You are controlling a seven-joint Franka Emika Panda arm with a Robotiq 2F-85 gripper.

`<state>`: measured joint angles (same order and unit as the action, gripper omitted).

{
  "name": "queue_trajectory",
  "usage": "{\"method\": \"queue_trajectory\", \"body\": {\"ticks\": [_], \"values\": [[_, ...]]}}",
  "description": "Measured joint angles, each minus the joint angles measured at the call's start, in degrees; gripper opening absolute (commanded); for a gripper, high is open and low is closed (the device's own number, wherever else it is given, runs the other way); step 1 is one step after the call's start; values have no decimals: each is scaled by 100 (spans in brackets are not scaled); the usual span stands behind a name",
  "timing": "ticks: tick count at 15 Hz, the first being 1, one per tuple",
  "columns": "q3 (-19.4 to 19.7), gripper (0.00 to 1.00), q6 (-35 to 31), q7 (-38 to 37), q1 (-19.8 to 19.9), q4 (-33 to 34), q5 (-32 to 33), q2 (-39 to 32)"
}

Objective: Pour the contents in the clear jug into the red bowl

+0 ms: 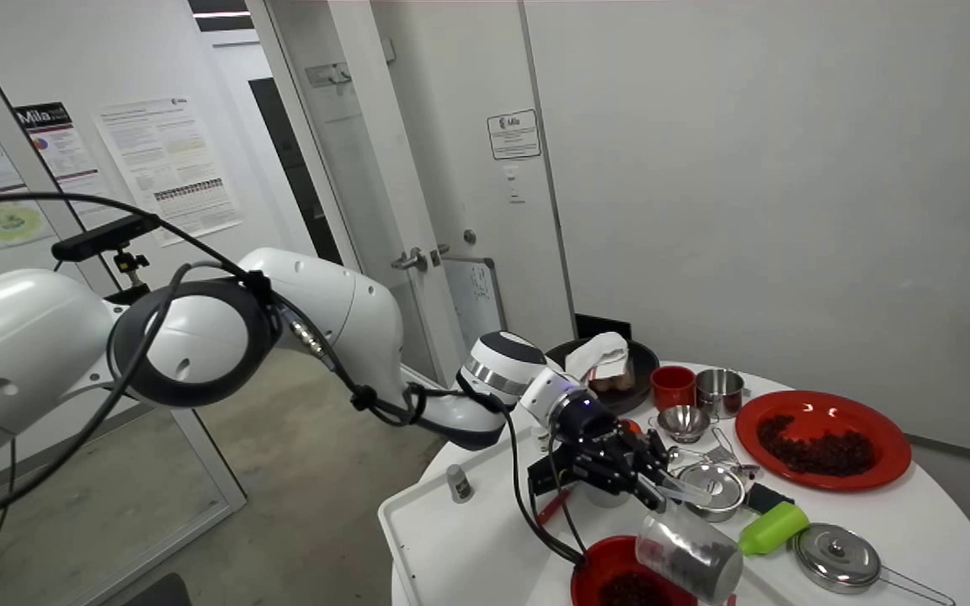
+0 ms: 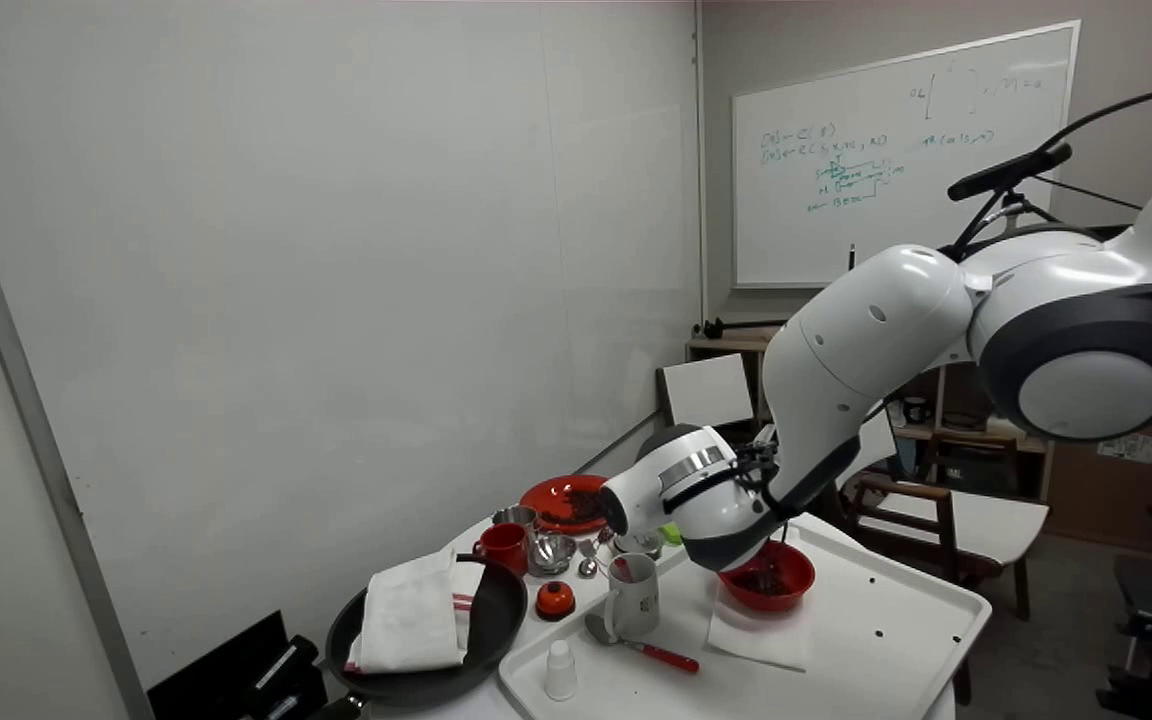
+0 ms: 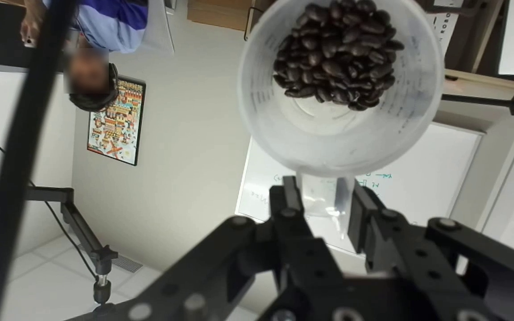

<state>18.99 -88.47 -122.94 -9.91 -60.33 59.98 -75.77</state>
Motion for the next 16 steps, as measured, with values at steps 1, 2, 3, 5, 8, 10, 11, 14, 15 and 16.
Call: {"method": "queue_trajectory", "body": {"ticks": [1,2,3,5,8,10,11,14,15,16], "values": [[0,10,38,0,0,30,25,-19],[0,10,82,0,1,65,47,-42],[-1,10,127,0,1,101,71,-68],[-4,10,194,0,1,144,130,-102],[-7,10,280,0,1,210,232,-147],[-11,9,344,0,1,265,292,-187],[-14,9,368,0,1,286,321,-206],[-28,10,422,0,1,329,392,-244],[-31,9,433,0,1,339,410,-252],[-32,9,443,0,1,350,425,-260]]}}
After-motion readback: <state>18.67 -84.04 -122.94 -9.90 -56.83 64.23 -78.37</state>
